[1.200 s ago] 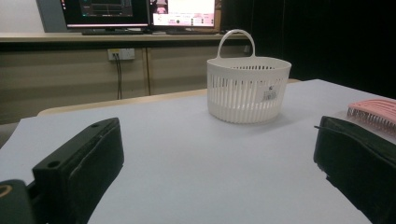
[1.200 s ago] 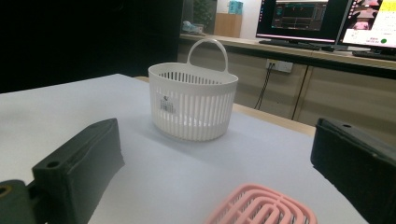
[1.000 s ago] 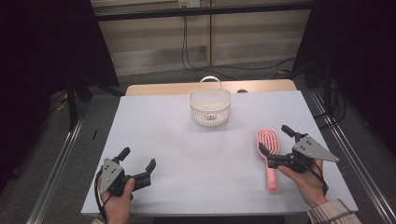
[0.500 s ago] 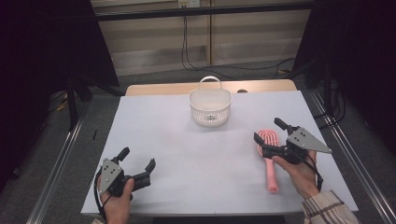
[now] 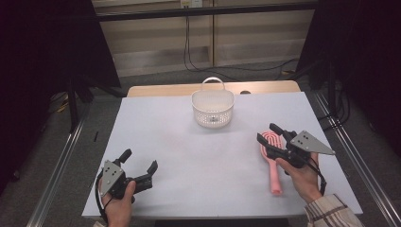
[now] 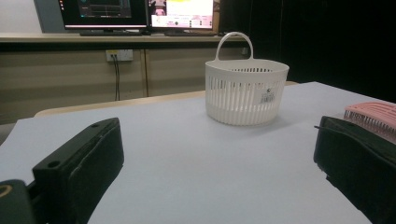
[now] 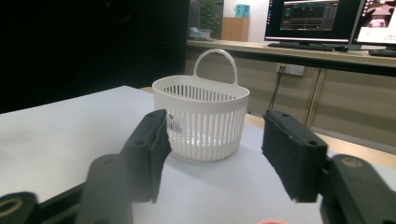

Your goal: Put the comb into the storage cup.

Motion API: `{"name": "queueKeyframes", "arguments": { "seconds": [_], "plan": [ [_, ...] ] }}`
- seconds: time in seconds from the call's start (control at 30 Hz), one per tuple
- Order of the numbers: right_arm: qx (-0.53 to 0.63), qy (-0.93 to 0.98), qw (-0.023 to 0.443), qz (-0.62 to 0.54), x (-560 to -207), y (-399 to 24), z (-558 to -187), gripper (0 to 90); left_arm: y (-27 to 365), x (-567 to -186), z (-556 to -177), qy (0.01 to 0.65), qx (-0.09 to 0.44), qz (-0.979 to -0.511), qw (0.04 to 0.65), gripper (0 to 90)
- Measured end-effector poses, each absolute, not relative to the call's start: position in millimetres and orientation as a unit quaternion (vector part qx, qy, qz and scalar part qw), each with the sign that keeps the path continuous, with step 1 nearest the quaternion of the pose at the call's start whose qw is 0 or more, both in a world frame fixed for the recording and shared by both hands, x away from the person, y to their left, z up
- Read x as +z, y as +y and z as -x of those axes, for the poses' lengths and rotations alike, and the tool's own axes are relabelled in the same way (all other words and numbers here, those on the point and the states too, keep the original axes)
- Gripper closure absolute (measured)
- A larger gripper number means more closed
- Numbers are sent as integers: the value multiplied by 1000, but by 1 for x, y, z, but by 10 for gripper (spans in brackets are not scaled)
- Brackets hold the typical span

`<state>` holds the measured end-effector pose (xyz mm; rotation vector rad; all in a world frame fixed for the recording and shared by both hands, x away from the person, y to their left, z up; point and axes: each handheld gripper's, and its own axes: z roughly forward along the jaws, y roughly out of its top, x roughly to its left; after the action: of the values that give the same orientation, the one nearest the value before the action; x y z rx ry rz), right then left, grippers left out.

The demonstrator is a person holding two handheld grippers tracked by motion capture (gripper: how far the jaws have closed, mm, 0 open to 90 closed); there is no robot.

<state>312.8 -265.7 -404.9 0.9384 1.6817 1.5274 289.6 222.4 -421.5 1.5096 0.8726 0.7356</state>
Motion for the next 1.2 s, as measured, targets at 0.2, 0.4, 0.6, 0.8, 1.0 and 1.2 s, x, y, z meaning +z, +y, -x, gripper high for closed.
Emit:
{"name": "queueKeyframes", "arguments": {
  "seconds": [0.2,0.4,0.6,0.8,1.0,1.2],
  "plan": [
    [579,643,341,-368,-404,-268,-313,500,222,-421,-289,374,314,-645,588,18],
    [568,650,338,-375,-405,-273,-316,715,220,-421,-290,375,321,-643,586,18],
    [565,665,327,-363,-404,-273,-317,781,221,-421,-290,373,322,-645,584,18],
    [558,684,313,-349,-401,-272,-316,859,221,-421,-290,375,319,-643,587,18],
    [541,711,287,-346,-394,-268,-314,900,221,-421,-290,374,319,-644,586,18],
    [515,742,254,-345,-386,-262,-312,900,221,-421,-290,373,320,-646,584,18]
  ]
}}
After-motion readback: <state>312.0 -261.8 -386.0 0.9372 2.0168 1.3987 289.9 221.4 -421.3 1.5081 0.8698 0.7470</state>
